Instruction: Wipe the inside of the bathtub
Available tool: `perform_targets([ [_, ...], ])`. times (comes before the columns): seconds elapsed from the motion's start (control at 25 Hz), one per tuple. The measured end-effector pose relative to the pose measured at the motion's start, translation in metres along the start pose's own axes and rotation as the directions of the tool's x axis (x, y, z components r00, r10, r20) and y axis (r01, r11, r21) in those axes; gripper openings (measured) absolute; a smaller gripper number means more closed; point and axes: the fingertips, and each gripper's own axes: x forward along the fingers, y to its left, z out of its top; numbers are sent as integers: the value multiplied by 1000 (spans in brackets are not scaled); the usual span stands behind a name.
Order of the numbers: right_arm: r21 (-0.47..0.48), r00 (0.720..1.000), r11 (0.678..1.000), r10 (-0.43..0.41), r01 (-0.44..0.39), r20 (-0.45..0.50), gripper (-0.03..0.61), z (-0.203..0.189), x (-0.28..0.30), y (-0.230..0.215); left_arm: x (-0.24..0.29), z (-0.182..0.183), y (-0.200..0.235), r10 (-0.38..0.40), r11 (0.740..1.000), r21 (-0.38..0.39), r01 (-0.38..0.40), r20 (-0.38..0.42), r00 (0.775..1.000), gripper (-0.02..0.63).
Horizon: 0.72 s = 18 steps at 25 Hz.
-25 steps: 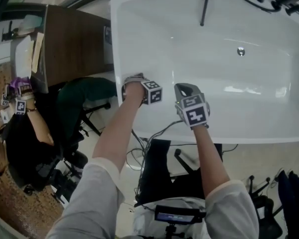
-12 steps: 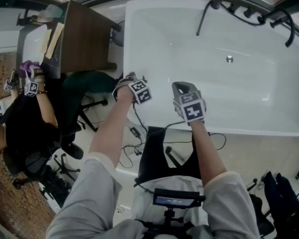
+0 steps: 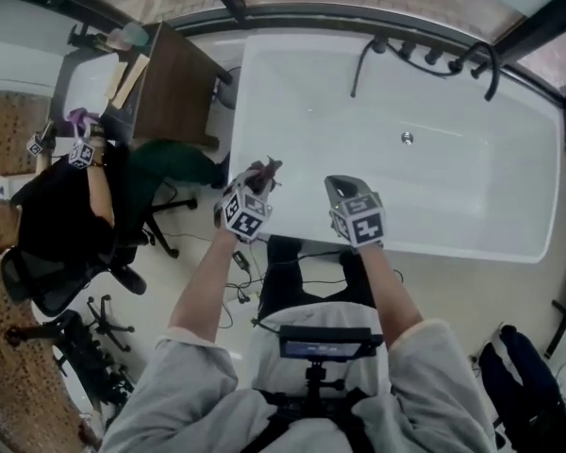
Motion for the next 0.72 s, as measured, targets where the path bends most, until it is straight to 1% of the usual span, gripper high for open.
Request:
perform_targets([
  [0.08,-5,1000,1000,-2,2,23,6,2,-26,-7,-27,24,-11,40,996,-87,-33,86,996,81],
  [0.16,-3,998,1000,-10,10,56,6,7,-54,-16,-55,49,-20,87,984,-170,-60,157,984,81],
  [0.24,-11,995,1000,-23,24,93,6,11,-83,-25,-86,74,-27,129,964,-257,-67,230,965,81],
  [0.36,-24,987,999,-33,38,157,6,19,-126,-34,-133,105,-38,183,927,-372,-52,328,927,81],
  [0.52,-35,978,998,-38,47,207,6,23,-179,-42,-189,130,-44,245,894,-445,-52,389,888,81],
  [0.64,-29,974,998,-40,48,224,6,17,-209,-36,-225,132,-40,282,869,-492,-46,417,864,81],
  [0.72,-24,967,997,-66,74,246,6,18,-224,-35,-243,135,-36,289,867,-496,-36,444,848,81],
])
